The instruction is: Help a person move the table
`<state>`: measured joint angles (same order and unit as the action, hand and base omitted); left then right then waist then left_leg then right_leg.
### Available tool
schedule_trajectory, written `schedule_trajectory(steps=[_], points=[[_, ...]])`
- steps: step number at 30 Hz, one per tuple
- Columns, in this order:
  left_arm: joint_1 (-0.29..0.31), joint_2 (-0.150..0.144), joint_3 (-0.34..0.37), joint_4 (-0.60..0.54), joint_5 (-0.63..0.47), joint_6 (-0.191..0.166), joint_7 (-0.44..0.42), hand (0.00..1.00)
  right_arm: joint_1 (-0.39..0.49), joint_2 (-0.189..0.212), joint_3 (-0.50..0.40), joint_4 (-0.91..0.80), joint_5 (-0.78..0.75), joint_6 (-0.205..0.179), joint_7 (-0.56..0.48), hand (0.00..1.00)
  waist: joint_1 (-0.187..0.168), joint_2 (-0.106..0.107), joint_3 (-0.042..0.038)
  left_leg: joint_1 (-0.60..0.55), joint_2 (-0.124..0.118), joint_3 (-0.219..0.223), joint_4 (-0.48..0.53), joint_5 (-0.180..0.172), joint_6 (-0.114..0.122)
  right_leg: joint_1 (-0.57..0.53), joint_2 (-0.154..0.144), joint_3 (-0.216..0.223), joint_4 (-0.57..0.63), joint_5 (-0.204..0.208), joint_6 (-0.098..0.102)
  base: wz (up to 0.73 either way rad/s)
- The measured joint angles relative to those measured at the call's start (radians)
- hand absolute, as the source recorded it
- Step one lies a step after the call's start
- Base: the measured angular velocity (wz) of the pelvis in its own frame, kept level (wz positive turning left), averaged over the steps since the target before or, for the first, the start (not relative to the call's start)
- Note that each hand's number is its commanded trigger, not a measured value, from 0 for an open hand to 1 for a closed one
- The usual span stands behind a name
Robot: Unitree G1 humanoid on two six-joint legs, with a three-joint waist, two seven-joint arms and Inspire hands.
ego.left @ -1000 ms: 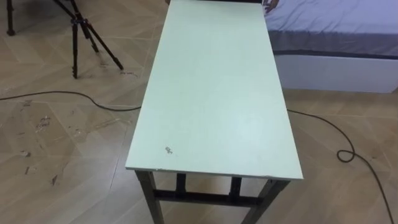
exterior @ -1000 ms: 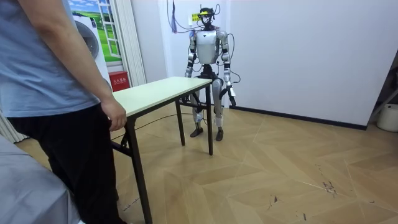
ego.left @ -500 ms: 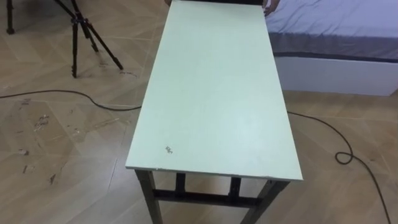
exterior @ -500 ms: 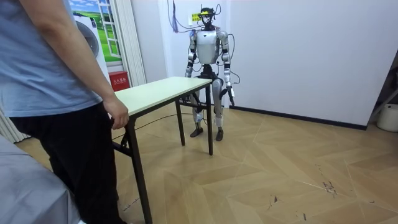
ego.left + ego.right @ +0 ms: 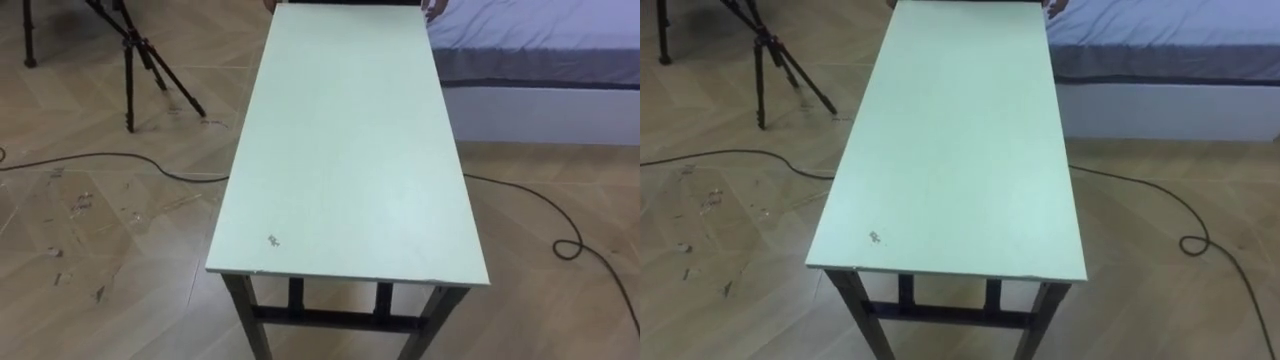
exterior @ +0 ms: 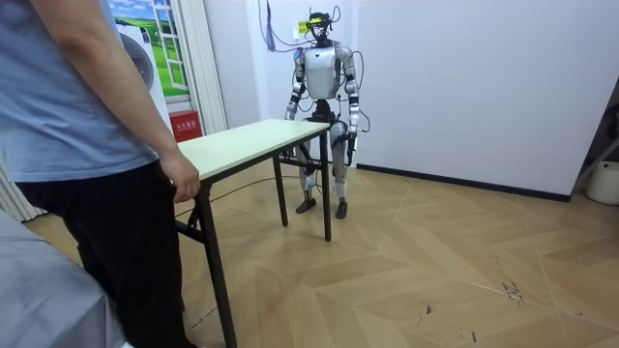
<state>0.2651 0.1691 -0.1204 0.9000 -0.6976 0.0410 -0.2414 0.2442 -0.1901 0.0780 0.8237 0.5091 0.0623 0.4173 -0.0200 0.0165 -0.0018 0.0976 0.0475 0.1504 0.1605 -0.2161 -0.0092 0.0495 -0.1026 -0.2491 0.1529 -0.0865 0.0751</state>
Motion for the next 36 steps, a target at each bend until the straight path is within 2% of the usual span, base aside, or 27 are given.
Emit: schedule_trajectory(steps=[3,6,9,10,12,14,16,17,19,20,24,28,36], points=[[0.042,0.014,-0.03,-0.086,-0.06,0.016,-0.055,0.0,0.037,-0.014,0.019,-0.073,0.003,0.012,0.021,0.0,0.001,-0.001,0.0002,0.0,0.0,0.0,0.0,-0.003,0.001,0.0,0.0,0.0,0.0,0.0,0.0,0.0],[0.069,0.07,-0.093,-0.175,-0.185,0.046,-0.073,0.0,0.072,-0.047,0.056,-0.157,0.08,0.046,0.042,0.0,-0.001,-0.01,0.0036,-0.008,0.0,-0.001,0.01,-0.009,0.002,-0.002,-0.001,0.0,0.001,-0.001,0.001,0.0],[0.108,0.1,-0.138,-0.301,-0.3,0.063,-0.093,0.0,0.116,-0.071,0.077,-0.254,0.157,0.074,0.071,0.0,-0.001,-0.011,0.0014,-0.019,0.0,-0.001,0.018,-0.013,0.004,-0.009,-0.002,0.003,0.003,-0.001,0.002,0.0],[0.127,0.11,-0.161,-0.364,-0.374,0.065,-0.112,0.0,0.132,-0.074,0.087,-0.295,0.199,0.084,0.091,0.0,-0.003,-0.012,0.0015,-0.019,-0.001,-0.001,0.016,-0.013,0.004,-0.014,-0.002,0.005,0.006,-0.002,0.002,0.0],[0.122,0.11,-0.227,-0.439,-0.489,0.075,-0.147,0.0,0.136,-0.074,0.119,-0.334,0.257,0.095,0.113,0.0,-0.003,-0.007,0.0002,-0.018,0.0,-0.001,0.015,-0.013,0.004,-0.017,-0.003,0.005,0.016,-0.003,0.005,0.0],[0.121,0.113,-0.276,-0.495,-0.581,0.091,-0.164,0.0,0.14,-0.074,0.157,-0.37,0.321,0.11,0.122,0.0,-0.006,-0.008,0.0028,-0.018,0.002,0.0,0.015,-0.013,0.004,-0.021,-0.002,0.005,0.019,-0.005,0.005,-0.02],[0.117,0.118,-0.311,-0.554,-0.631,0.104,-0.18,0.0,0.141,-0.073,0.208,-0.403,0.37,0.115,0.138,0.0,-0.008,-0.009,0.0001,-0.025,0.003,0.001,0.016,-0.013,0.003,-0.031,-0.002,0.005,0.023,-0.005,0.004,-0.02],[0.107,0.119,-0.334,-0.577,-0.645,0.109,-0.191,0.0,0.138,-0.071,0.237,-0.415,0.391,0.117,0.148,0.0,-0.009,-0.007,0.0038,-0.025,0.003,0.002,0.017,-0.013,0.003,-0.031,-0.002,0.005,0.023,-0.005,0.004,0.0],[0.099,0.12,-0.357,-0.611,-0.647,0.117,-0.194,0.0,0.141,-0.071,0.268,-0.446,0.426,0.132,0.149,0.0,-0.009,-0.007,0.0065,-0.024,0.002,0.002,0.017,-0.013,0.003,-0.031,-0.002,0.006,0.023,-0.005,0.004,0.0],[0.096,0.121,-0.361,-0.629,-0.663,0.115,-0.195,0.0,0.139,-0.069,0.279,-0.459,0.472,0.134,0.144,0.0,-0.013,0.001,0.0073,-0.024,0.002,0.003,0.022,-0.013,0.003,-0.031,-0.001,0.01,0.023,-0.005,0.004,0.0],[0.05,0.122,-0.373,-0.636,-0.713,0.088,-0.195,0.0,0.102,-0.076,0.294,-0.486,0.535,0.115,0.129,0.0,-0.024,-0.005,0.0169,-0.026,0.003,0.003,0.02,-0.013,0.003,-0.032,-0.001,0.011,0.026,-0.006,0.003,0.0],[0.015,0.119,-0.375,-0.636,-0.718,0.068,-0.192,0.0,0.073,-0.075,0.296,-0.486,0.563,0.1,0.124,0.0,-0.026,-0.009,0.0166,-0.024,0.003,0.005,0.021,-0.013,0.003,-0.034,-0.001,0.012,0.033,-0.006,0.003,0.0],[-0.011,0.121,-0.363,-0.636,-0.725,0.066,-0.161,0.0,0.02,-0.083,0.311,-0.488,0.58,0.105,0.082,0.0,-0.032,-0.022,0.0103,-0.017,0.003,0.009,0.027,-0.013,0.003,-0.031,-0.001,0.018,0.034,-0.006,0.003,0.0]])
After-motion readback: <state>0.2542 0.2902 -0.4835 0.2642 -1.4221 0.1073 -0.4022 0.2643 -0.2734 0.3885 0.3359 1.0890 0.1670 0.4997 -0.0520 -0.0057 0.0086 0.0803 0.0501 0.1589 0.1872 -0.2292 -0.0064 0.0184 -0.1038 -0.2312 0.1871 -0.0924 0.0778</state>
